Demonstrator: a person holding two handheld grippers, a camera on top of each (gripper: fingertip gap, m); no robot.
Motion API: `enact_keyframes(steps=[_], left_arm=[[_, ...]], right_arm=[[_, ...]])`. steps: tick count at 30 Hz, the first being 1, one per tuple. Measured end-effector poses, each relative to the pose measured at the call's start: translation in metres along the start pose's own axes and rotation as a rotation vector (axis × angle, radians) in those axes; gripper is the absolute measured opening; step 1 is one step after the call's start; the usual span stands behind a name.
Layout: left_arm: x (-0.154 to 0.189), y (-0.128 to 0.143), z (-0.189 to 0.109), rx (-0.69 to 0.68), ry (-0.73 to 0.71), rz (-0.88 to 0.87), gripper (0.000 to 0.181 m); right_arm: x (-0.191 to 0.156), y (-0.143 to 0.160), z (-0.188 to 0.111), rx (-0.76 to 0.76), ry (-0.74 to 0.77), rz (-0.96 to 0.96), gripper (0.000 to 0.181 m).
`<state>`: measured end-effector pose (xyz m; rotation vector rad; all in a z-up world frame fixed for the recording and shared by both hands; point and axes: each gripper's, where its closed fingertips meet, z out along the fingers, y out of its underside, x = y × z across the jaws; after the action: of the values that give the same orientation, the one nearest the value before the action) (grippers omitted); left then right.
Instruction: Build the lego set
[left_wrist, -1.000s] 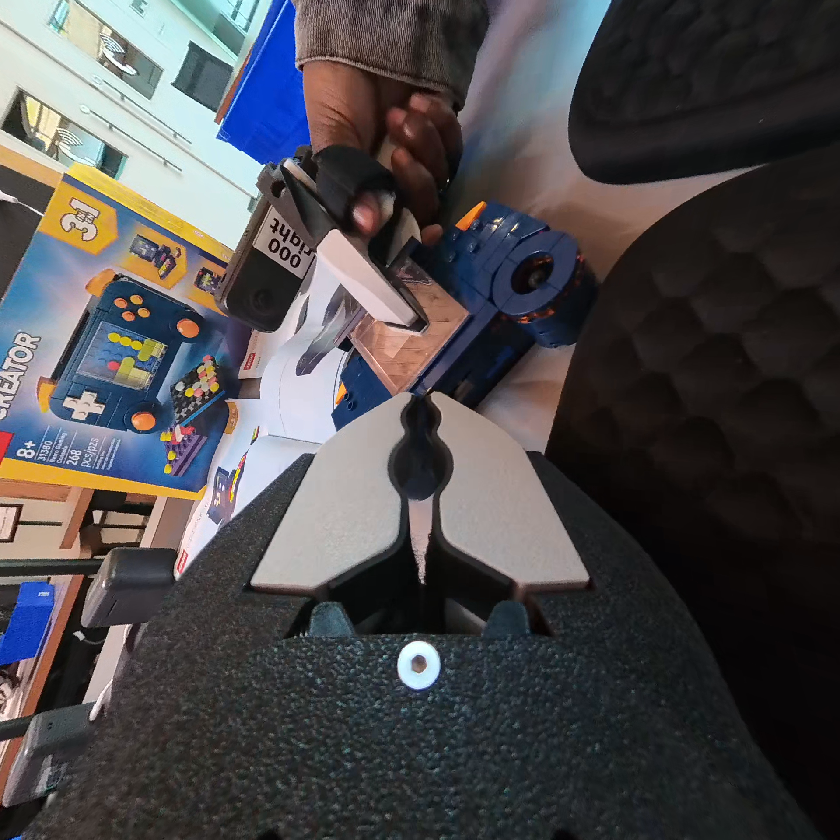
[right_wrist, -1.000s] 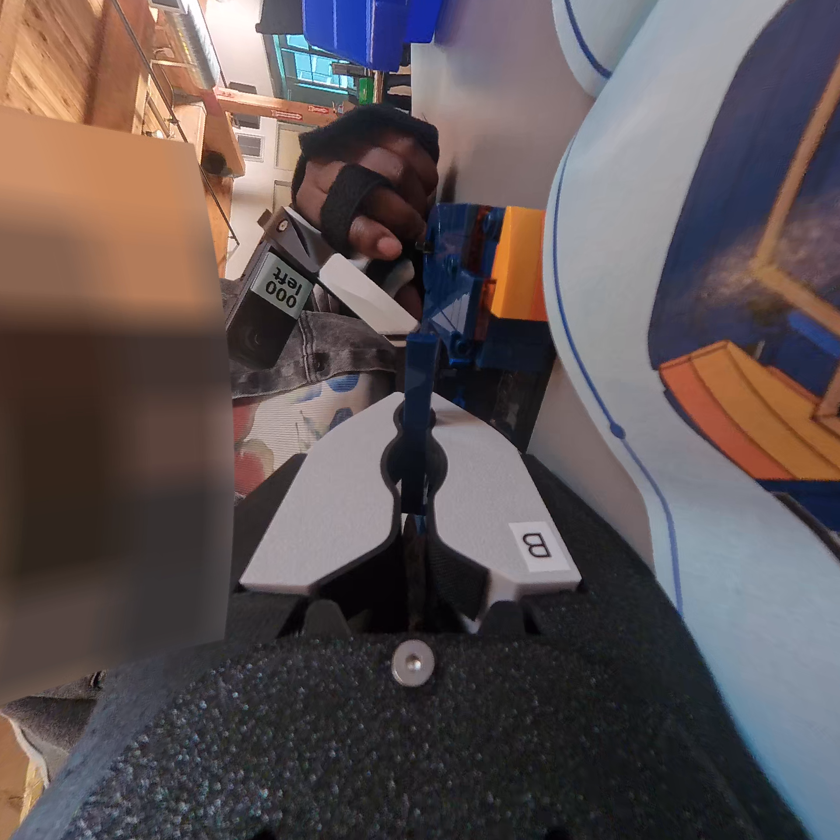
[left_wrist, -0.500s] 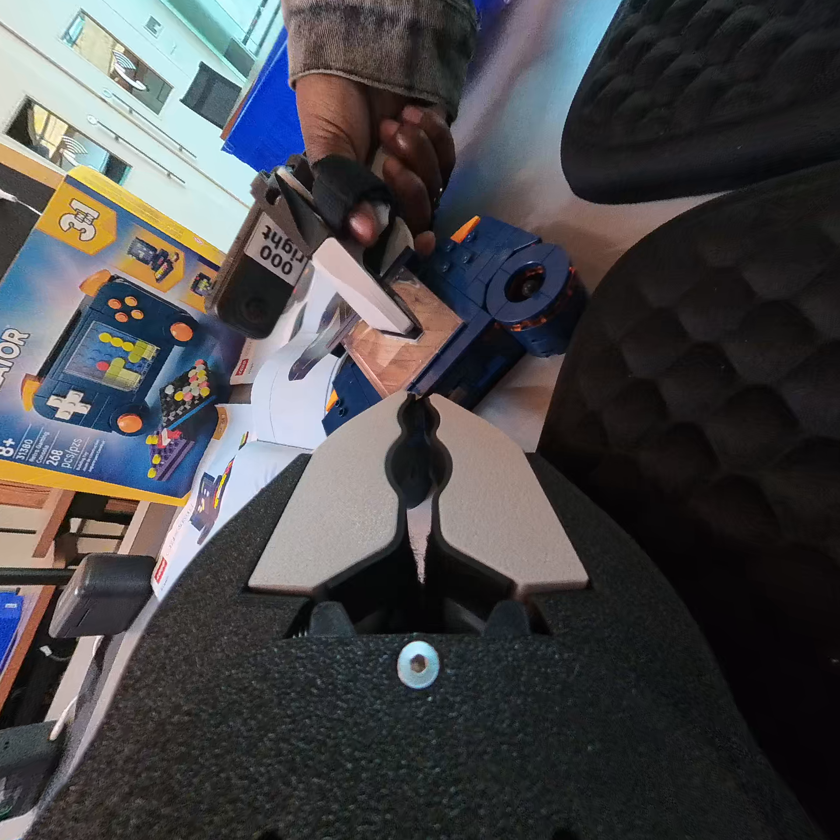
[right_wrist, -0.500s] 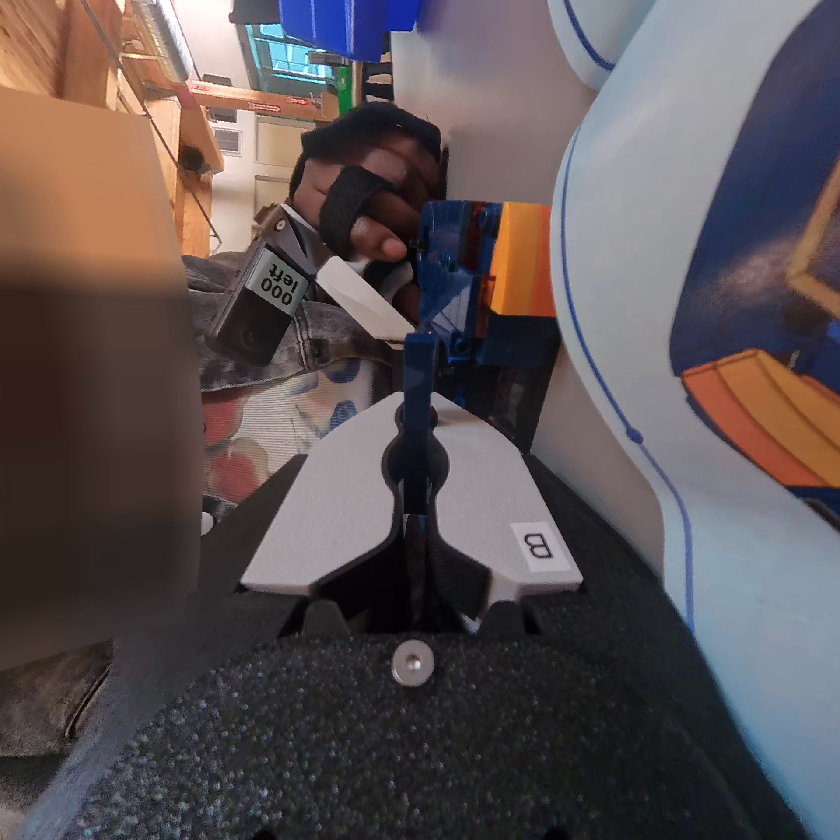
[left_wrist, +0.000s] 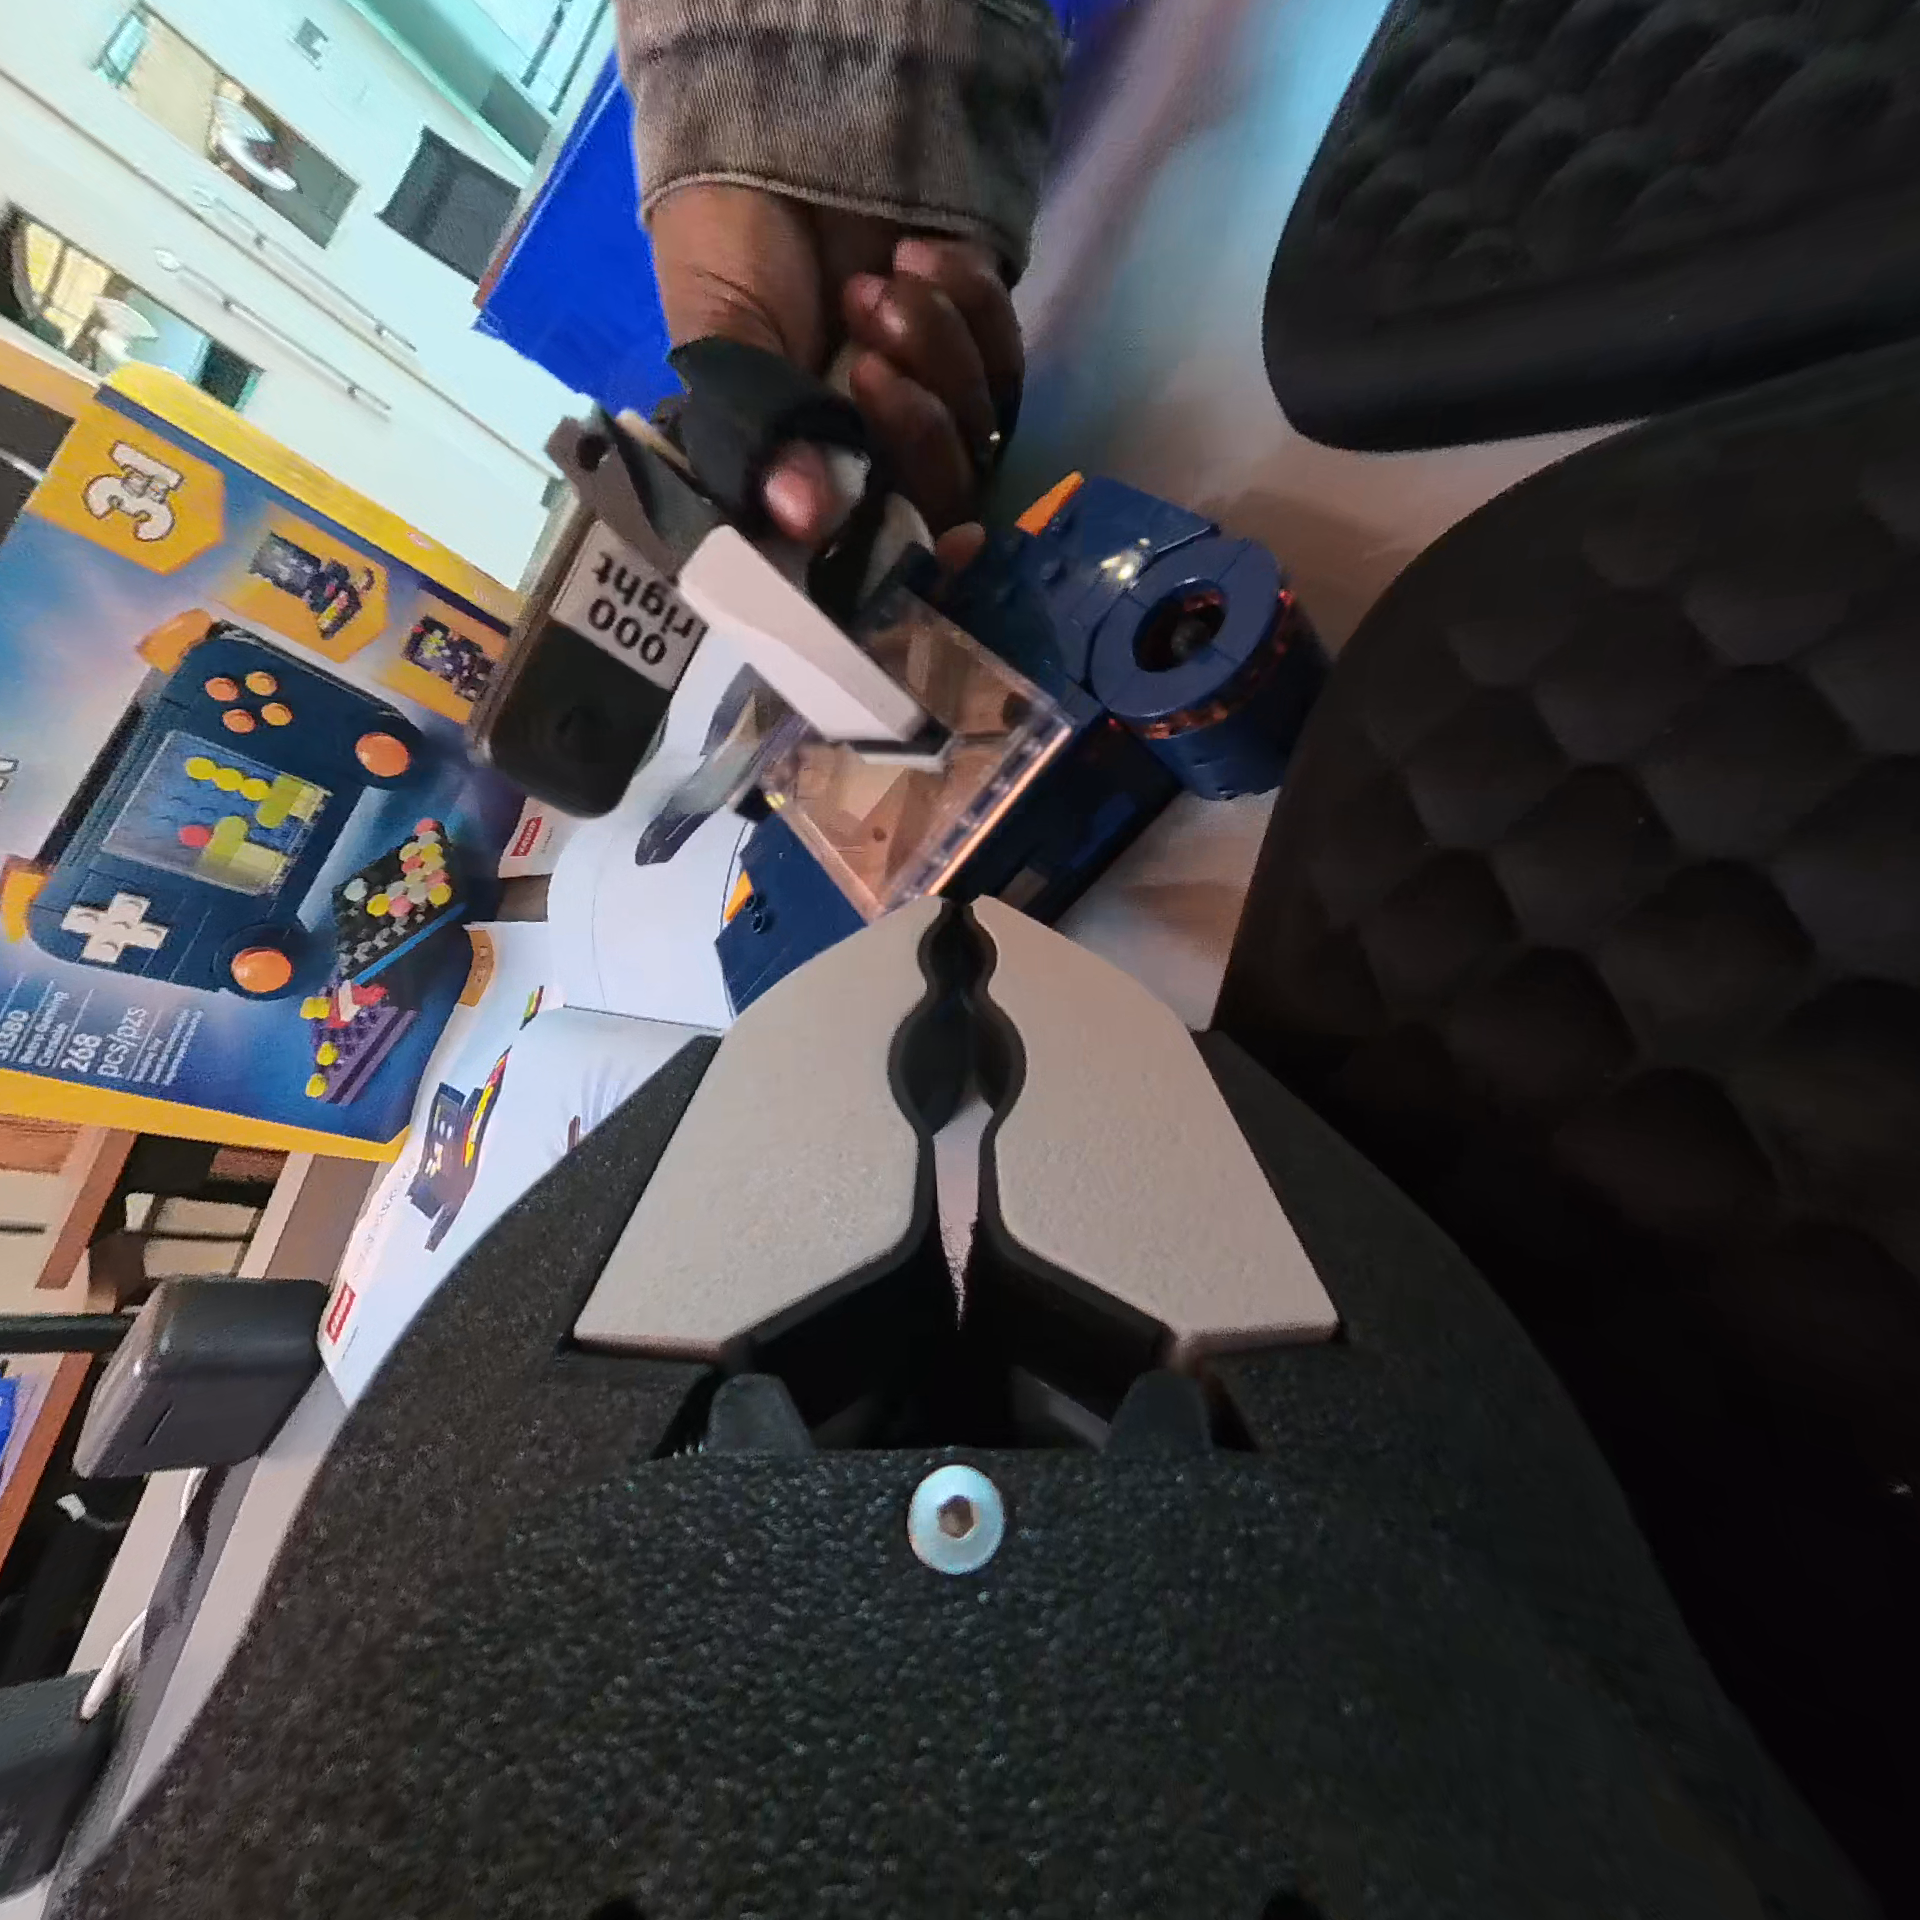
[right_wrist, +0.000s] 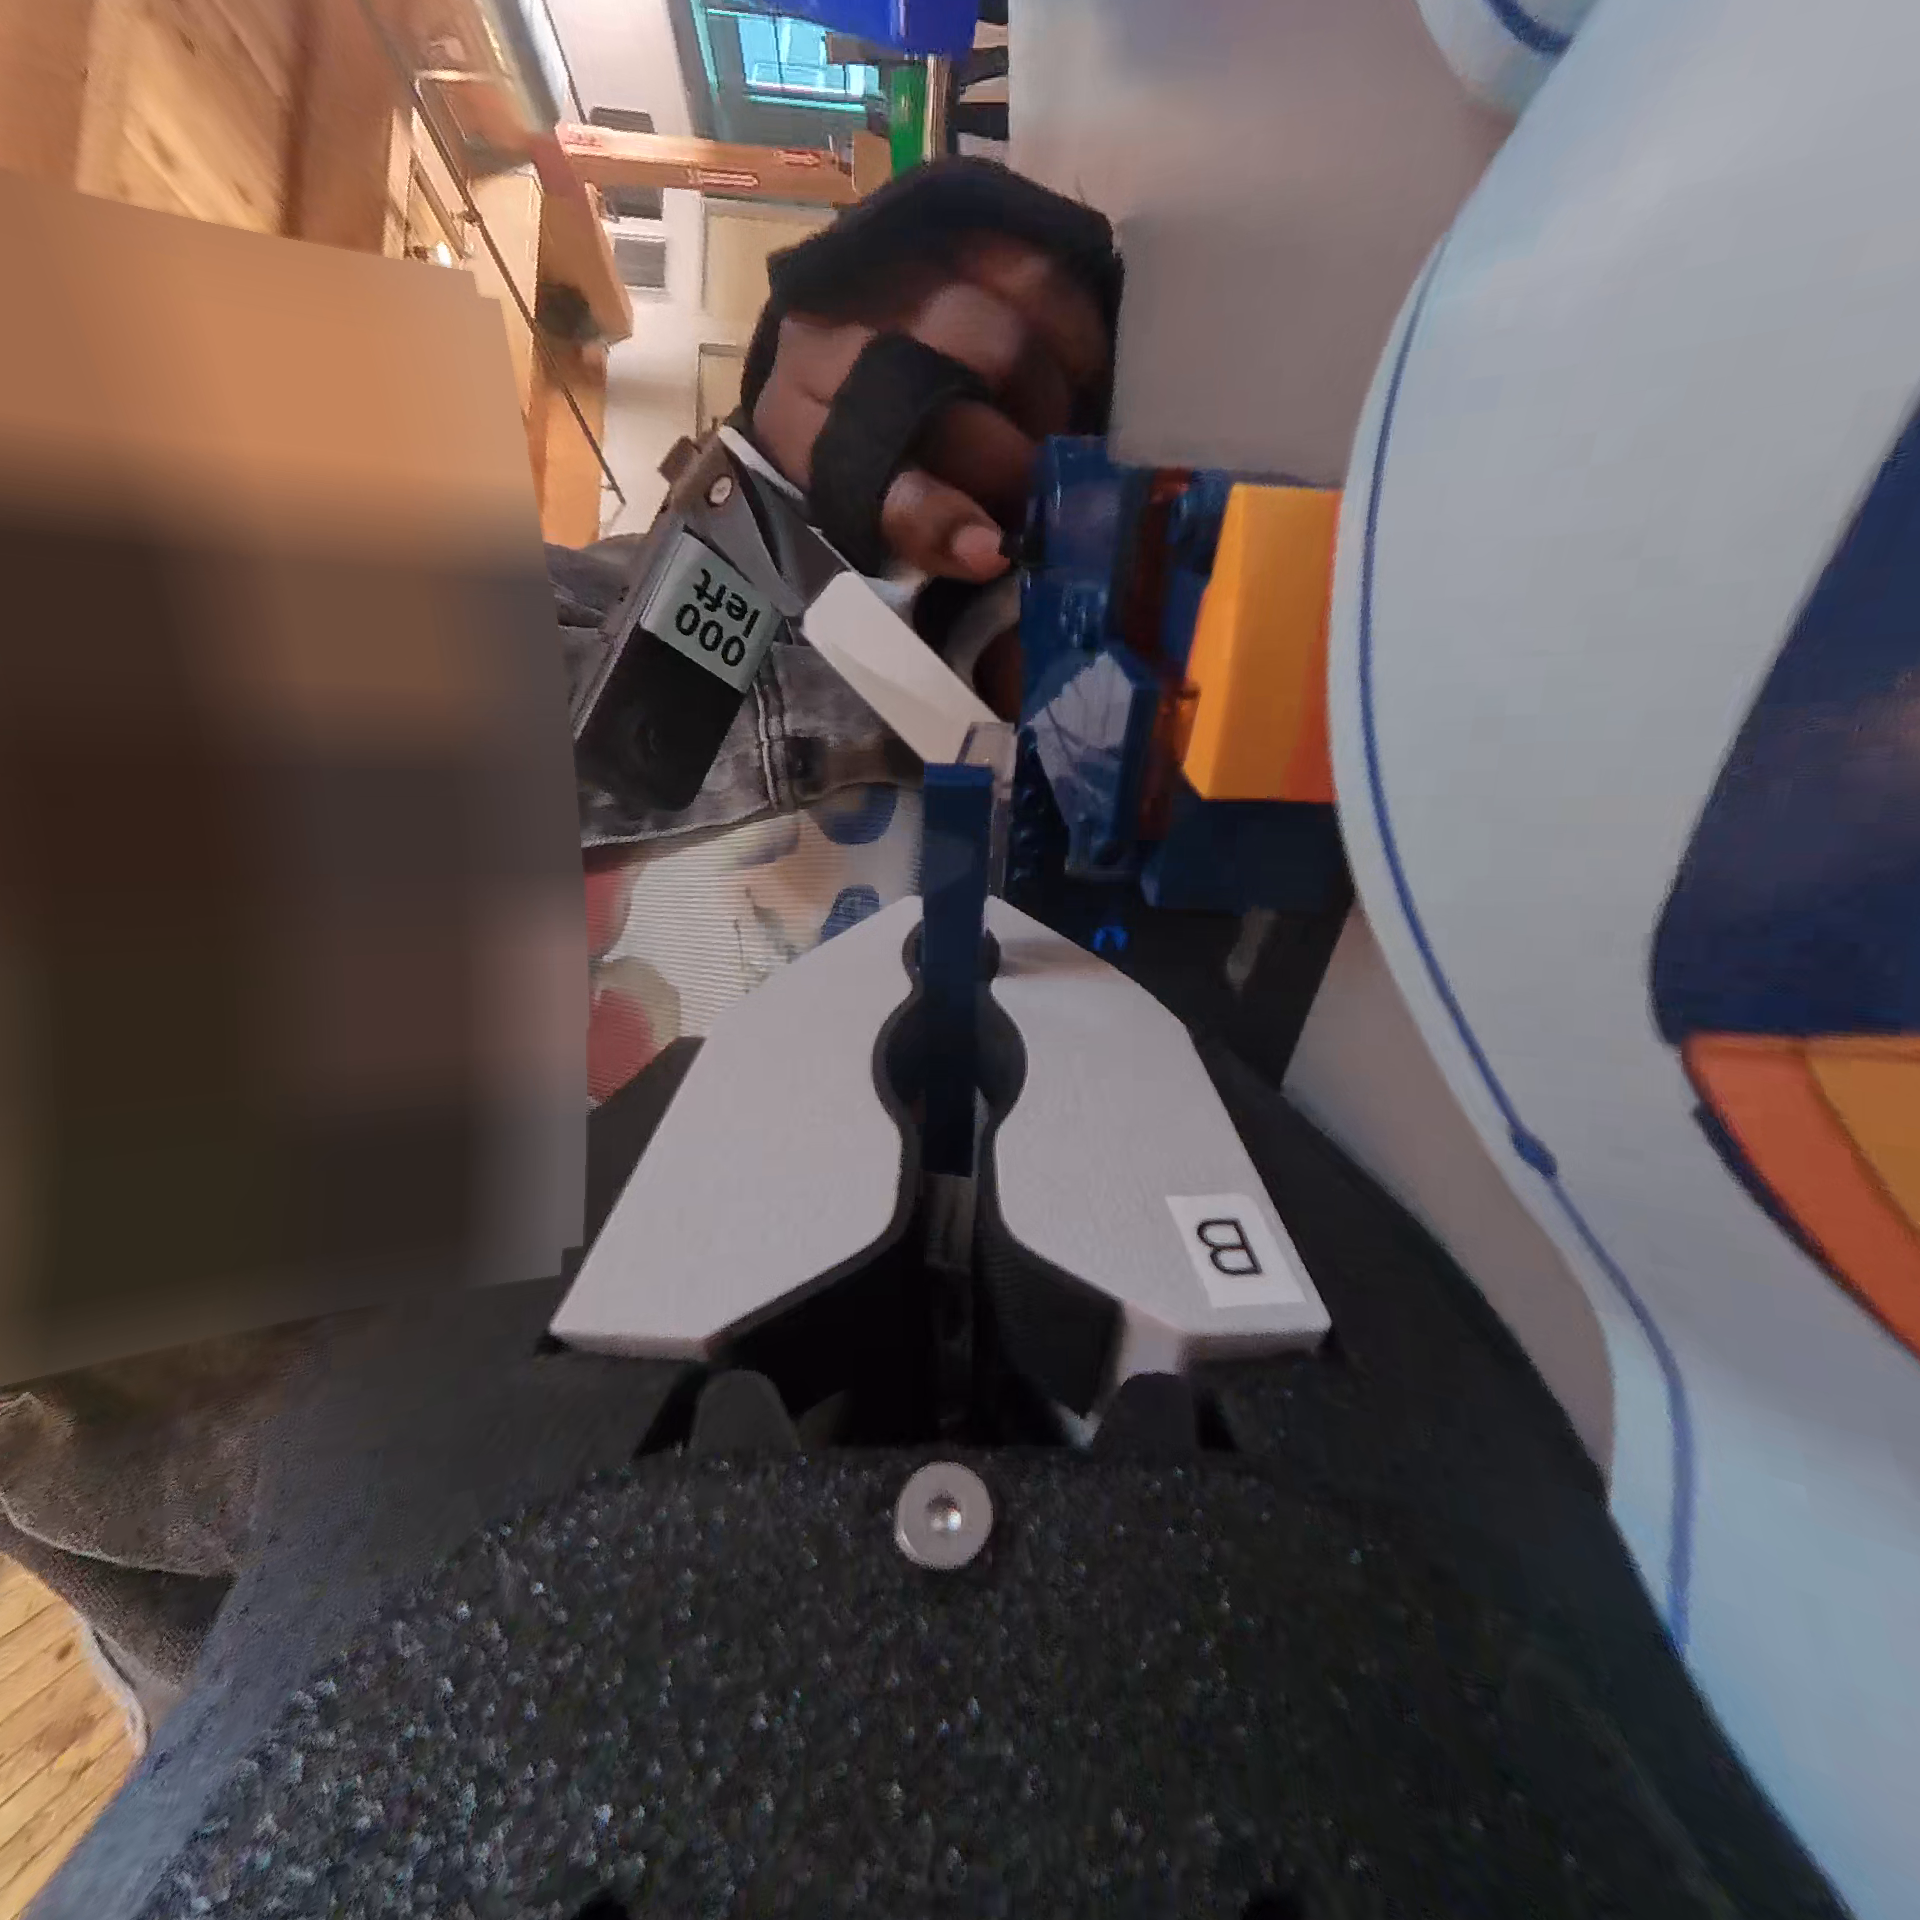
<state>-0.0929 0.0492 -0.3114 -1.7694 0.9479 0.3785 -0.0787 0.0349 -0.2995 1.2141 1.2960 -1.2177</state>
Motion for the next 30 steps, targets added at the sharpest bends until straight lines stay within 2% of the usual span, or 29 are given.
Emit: enact_keyframes(steps=[9, 15, 30], left_arm=[[-0.006, -0.007, -0.004, 0.034, -0.074, 0.021, 0.002], [-0.004, -0.008, -0.004, 0.028, -0.057, 0.014, 0.001], [0.005, -0.005, -0.003, -0.009, 0.015, -0.006, 0.000]], right_arm=[[0.000, -0.003, -0.015, 0.039, 0.052, 0.057, 0.006], [0.005, -0.002, -0.012, 0.038, 0.055, 0.102, 0.002], [0.005, -0.004, -0.012, 0.031, 0.050, 0.115, 0.006]])
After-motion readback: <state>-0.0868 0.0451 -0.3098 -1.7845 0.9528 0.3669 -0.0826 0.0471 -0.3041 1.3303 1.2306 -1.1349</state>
